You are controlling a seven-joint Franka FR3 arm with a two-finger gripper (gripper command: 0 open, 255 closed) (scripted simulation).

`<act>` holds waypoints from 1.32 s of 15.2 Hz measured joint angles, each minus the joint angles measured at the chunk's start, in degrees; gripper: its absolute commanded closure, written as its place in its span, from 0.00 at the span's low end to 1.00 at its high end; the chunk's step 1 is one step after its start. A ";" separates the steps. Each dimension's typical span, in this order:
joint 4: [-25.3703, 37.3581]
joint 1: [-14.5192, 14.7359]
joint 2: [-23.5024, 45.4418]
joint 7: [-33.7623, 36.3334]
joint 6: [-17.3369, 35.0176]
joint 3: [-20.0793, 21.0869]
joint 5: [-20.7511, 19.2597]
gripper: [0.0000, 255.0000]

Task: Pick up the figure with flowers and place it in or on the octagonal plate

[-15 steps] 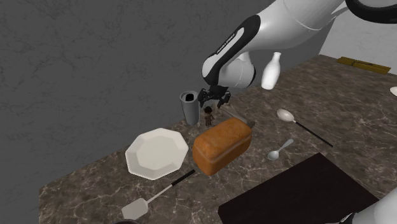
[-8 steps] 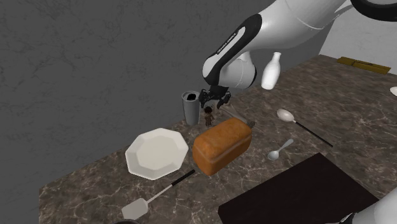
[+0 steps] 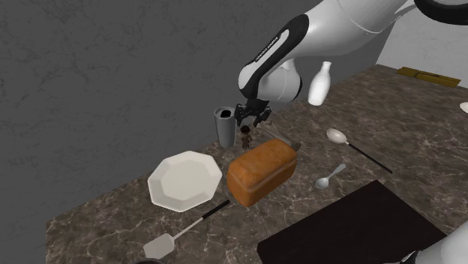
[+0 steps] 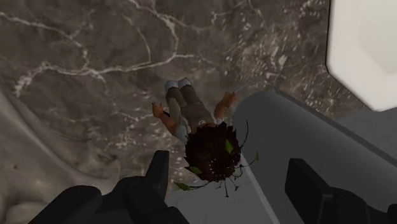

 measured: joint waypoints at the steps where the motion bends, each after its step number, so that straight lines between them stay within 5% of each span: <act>1: 0.17 0.07 -0.11 0.19 -0.43 -0.13 -0.18 1.00; 9: -0.62 1.03 -3.85 2.65 -5.11 -1.68 -2.46 1.00; 10: -0.61 1.03 -3.87 2.65 -5.11 -1.68 -2.46 0.00; 12: 0.33 -0.01 -3.06 3.66 -5.54 -1.26 -0.39 0.00; 15: 2.73 -3.95 -0.06 7.21 -6.01 0.54 9.32 0.00; 20: 4.93 -4.56 3.77 7.35 -4.38 1.69 12.13 0.00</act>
